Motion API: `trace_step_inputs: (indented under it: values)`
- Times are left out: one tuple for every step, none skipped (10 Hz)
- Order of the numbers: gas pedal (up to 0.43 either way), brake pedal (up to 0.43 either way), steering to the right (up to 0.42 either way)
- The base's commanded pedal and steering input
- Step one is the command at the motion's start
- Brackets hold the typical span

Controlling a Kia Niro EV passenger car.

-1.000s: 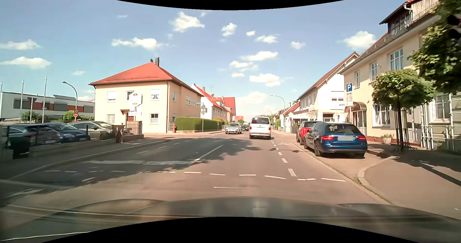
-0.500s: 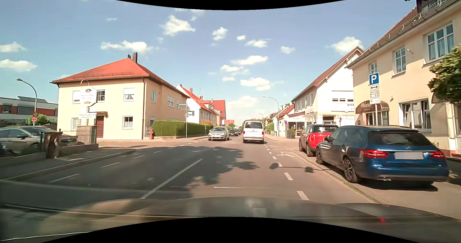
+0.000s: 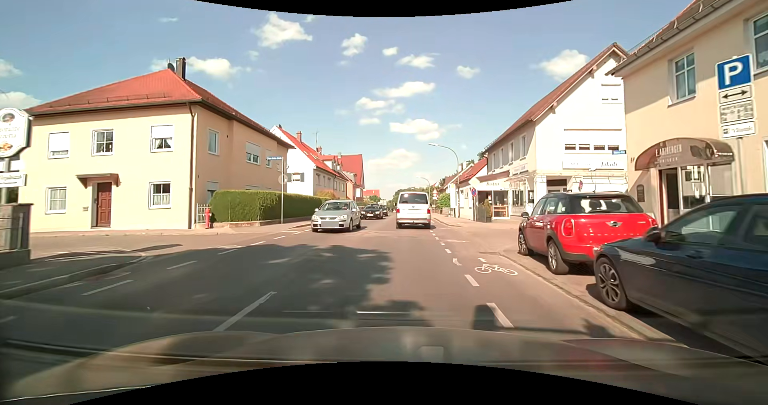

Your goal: Follow the waypoints while adhering to traffic rules and regulations

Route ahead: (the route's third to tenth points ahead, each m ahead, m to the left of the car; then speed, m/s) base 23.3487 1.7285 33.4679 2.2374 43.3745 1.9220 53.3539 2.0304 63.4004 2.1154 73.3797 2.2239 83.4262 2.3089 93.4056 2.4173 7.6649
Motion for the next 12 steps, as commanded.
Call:
trace_step_inputs:
  values:
    - [0.079, 0.006, 0.015]
    - [0.098, 0.006, 0.013]
    - [0.157, 0.006, 0.012]
    - [0.169, 0.006, 0.013]
    - [0.169, 0.006, 0.012]
    - [0.157, 0.006, 0.012]
    - [0.138, 0.006, 0.012]
    - [0.087, 0.006, 0.014]
    - [0.059, 0.006, 0.015]
    - [0.059, 0.006, 0.015]
    - [0.059, 0.006, 0.014]
    - [0.059, 0.006, 0.012]
